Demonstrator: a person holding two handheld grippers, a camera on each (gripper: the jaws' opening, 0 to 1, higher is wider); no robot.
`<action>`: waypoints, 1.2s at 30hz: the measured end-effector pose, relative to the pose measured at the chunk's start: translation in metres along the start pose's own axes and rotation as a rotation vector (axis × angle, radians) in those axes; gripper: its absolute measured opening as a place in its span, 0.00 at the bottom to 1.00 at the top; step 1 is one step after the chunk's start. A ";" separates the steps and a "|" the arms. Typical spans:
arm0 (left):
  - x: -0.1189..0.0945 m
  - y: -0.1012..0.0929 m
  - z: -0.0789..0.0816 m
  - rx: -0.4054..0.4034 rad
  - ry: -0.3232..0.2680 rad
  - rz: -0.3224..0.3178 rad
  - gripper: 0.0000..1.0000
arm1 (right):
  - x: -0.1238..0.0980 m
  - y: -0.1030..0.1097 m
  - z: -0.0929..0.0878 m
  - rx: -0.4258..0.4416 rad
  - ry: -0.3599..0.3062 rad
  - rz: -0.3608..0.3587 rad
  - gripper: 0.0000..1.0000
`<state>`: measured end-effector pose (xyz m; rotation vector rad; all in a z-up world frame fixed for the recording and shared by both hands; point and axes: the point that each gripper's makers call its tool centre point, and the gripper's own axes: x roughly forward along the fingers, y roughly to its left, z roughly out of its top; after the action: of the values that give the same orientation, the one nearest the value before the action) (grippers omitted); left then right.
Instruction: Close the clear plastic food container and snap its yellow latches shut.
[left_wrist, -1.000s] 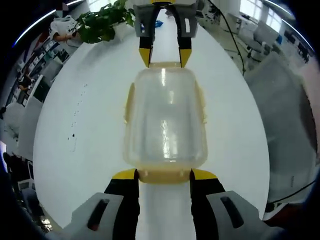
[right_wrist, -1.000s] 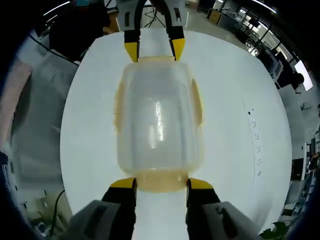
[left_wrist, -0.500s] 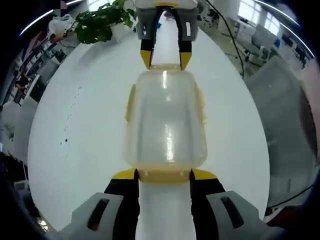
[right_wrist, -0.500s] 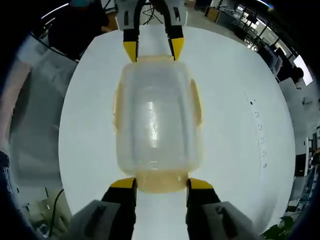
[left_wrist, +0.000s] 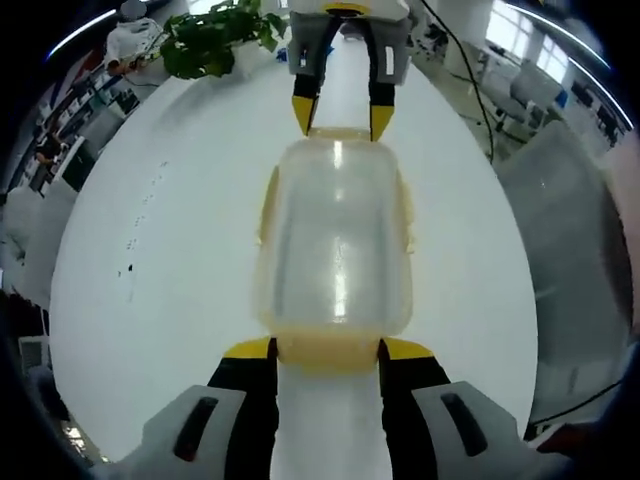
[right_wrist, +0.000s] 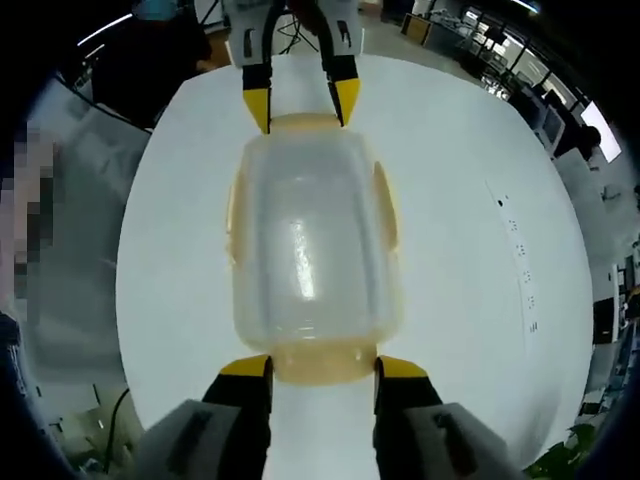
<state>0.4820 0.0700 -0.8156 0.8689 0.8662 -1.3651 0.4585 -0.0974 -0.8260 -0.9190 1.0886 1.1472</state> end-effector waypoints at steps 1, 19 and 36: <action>-0.001 0.000 0.001 -0.009 -0.009 0.002 0.38 | 0.000 0.001 0.000 -0.005 -0.001 0.001 0.38; -0.012 0.006 0.000 -0.437 -0.179 0.051 0.40 | -0.024 -0.007 0.004 0.331 -0.138 -0.065 0.39; 0.003 -0.003 0.007 -0.673 -0.277 0.033 0.34 | -0.004 0.001 0.016 0.709 -0.286 -0.012 0.35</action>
<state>0.4796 0.0622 -0.8150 0.1694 0.9964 -1.0260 0.4605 -0.0826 -0.8179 -0.1989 1.1309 0.7577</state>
